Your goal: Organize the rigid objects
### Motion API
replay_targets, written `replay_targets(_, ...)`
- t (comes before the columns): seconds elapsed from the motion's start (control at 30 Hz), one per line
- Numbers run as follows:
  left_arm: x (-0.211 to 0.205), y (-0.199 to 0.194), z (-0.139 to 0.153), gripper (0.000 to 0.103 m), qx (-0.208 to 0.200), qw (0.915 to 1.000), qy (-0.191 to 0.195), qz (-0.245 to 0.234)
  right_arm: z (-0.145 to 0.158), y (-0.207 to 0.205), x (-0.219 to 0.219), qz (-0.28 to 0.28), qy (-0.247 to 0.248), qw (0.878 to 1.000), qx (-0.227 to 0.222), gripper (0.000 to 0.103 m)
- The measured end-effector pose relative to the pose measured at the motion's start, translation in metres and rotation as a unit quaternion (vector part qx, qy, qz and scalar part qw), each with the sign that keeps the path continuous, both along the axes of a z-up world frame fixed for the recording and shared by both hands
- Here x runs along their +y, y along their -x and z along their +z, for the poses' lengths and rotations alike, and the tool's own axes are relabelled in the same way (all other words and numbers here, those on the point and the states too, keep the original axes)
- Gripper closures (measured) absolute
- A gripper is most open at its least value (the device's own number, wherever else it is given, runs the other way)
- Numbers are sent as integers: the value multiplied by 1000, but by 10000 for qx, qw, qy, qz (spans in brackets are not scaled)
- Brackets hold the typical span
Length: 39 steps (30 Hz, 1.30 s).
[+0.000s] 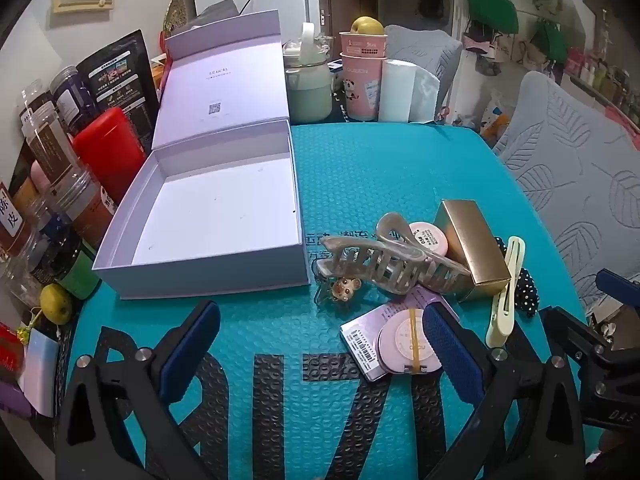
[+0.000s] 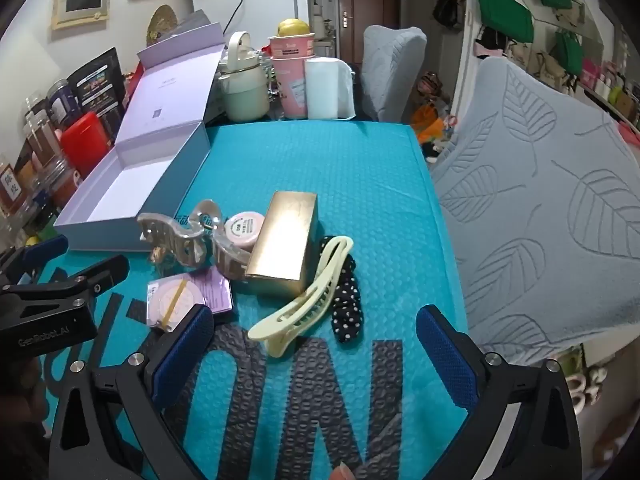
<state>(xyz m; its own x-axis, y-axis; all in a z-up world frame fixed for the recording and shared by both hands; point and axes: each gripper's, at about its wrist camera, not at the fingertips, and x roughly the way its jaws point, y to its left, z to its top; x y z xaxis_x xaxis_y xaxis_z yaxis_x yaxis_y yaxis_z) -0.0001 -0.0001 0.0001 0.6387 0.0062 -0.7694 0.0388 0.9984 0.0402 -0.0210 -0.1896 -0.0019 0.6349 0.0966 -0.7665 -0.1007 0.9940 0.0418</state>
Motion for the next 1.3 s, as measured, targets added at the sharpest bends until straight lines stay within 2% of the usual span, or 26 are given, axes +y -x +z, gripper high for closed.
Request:
replay_targets(0.73,10,3,5,0,-17,9995,295,69,4,3,2,26,-76,10000,13,0)
replay_targets(1.3,10,6,6,0,-38,9996,296,20,5,3,3,18,-39,10000,-31,0)
